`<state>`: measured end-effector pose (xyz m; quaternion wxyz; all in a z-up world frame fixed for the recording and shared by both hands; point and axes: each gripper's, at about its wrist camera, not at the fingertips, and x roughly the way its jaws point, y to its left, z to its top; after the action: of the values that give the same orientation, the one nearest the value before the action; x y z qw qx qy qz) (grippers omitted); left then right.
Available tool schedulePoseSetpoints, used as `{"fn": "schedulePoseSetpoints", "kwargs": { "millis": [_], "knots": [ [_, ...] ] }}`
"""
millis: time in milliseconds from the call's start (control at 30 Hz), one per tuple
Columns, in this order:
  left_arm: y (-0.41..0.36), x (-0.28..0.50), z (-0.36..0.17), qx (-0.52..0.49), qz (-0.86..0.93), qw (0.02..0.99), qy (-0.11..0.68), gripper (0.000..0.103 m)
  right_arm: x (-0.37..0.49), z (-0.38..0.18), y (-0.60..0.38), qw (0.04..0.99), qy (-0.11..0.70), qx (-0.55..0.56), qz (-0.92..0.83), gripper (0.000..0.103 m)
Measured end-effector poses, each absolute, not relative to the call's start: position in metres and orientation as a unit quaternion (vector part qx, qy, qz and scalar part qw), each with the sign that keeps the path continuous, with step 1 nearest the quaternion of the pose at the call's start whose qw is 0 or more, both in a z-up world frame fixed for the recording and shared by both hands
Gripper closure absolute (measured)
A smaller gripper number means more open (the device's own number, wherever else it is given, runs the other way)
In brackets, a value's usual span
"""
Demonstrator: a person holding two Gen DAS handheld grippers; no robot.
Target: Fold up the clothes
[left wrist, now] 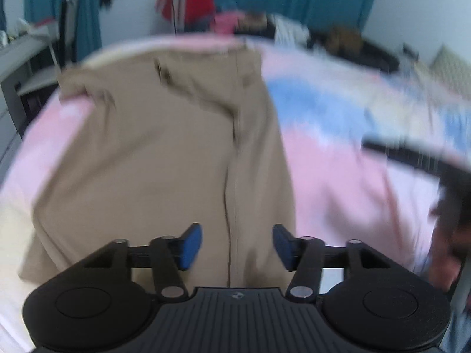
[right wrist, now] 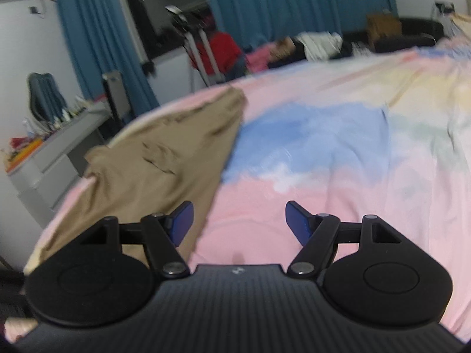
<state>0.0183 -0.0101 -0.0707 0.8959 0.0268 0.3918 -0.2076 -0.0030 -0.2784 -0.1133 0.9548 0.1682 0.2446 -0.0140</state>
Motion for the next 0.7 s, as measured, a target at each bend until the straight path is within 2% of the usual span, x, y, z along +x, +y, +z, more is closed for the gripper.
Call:
{"fn": "schedulePoseSetpoints", "kwargs": {
  "millis": [100,133,167,467,567,700],
  "knots": [
    [-0.01,0.025,-0.032,0.034,-0.204,0.92,0.332,0.01,-0.002,-0.095,-0.271,0.959,0.23,0.164,0.008,0.031],
    [-0.009,0.027,-0.022,0.038,-0.204,0.925,0.317,0.003,0.001,-0.088,-0.267,0.96,0.227,0.161,0.015,0.031],
    [-0.008,0.029,-0.015,0.042,-0.205,0.929,0.304,0.001,0.007,-0.08,-0.263,0.961,0.226,0.156,0.021,0.031],
    [0.048,0.045,-0.025,0.045,-0.123,0.951,0.28,0.0,0.114,-0.013,-0.177,0.967,0.223,0.058,0.109,0.031],
    [0.086,0.051,-0.033,0.03,-0.066,0.959,0.275,0.0,0.17,-0.014,-0.125,0.965,0.221,0.019,0.14,0.032],
    [0.14,0.064,-0.046,-0.022,-0.019,0.96,0.279,0.001,0.25,-0.04,-0.056,0.956,0.245,0.02,0.163,0.033]
  ]
}}
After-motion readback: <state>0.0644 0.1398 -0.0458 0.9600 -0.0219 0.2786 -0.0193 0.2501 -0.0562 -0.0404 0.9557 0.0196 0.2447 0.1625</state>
